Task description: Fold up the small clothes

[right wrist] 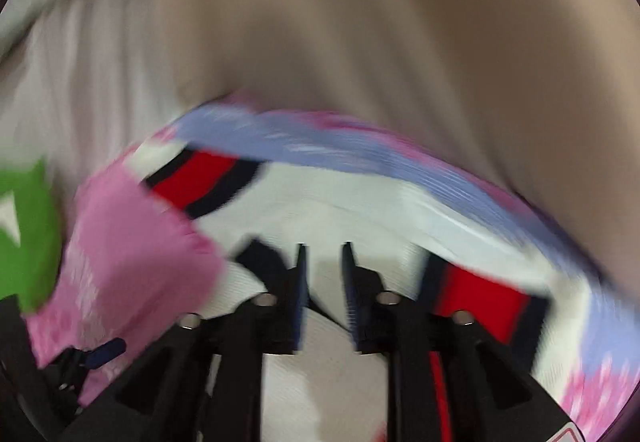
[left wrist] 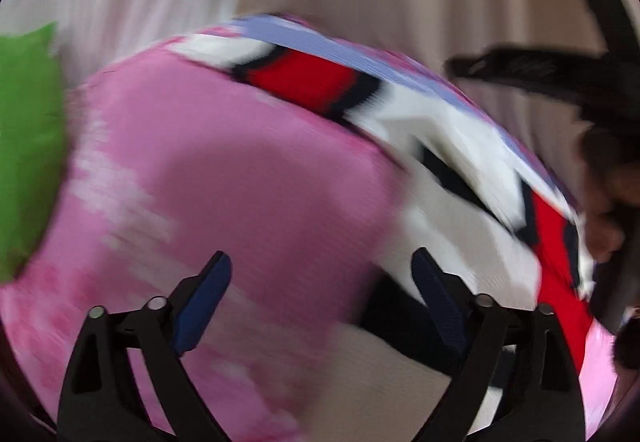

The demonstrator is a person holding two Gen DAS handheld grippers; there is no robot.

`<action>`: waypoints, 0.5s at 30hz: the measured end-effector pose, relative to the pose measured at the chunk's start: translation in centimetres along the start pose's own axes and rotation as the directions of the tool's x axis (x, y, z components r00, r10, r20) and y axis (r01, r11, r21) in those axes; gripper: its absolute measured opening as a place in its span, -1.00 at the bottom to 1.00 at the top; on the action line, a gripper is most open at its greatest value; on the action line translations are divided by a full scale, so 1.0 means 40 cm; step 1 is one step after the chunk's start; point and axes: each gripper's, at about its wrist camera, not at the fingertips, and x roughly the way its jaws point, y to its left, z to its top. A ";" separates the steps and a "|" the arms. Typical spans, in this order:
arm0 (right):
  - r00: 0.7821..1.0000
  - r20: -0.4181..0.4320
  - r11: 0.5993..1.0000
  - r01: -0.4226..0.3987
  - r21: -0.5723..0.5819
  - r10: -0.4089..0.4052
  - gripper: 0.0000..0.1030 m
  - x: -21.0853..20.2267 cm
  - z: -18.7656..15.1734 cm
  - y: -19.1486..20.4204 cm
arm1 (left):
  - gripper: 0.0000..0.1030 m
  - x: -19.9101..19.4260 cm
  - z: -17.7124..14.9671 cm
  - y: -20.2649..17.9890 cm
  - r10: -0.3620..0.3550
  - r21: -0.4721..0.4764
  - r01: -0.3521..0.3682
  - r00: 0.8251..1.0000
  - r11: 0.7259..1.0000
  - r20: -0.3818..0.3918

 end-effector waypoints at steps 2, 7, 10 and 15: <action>0.997 -0.022 0.990 -0.070 -0.118 0.068 -0.32 0.089 0.073 0.138 | 0.76 0.008 0.068 0.090 0.033 -0.067 -0.030 0.999 0.997 0.033; 0.974 -0.154 0.964 -0.193 -0.184 0.165 -0.32 0.364 0.171 0.404 | 0.76 0.046 0.195 0.269 0.119 -0.131 -0.109 0.990 0.985 0.077; 0.954 -0.229 0.957 -0.234 -0.168 0.193 -0.31 0.496 0.174 0.516 | 0.78 0.072 0.220 0.330 0.096 -0.196 -0.079 0.992 0.978 0.082; 0.967 -0.199 0.956 -0.199 -0.214 0.156 -0.31 0.624 0.201 0.643 | 0.79 0.151 0.290 0.413 0.014 -0.386 0.012 0.998 0.923 0.064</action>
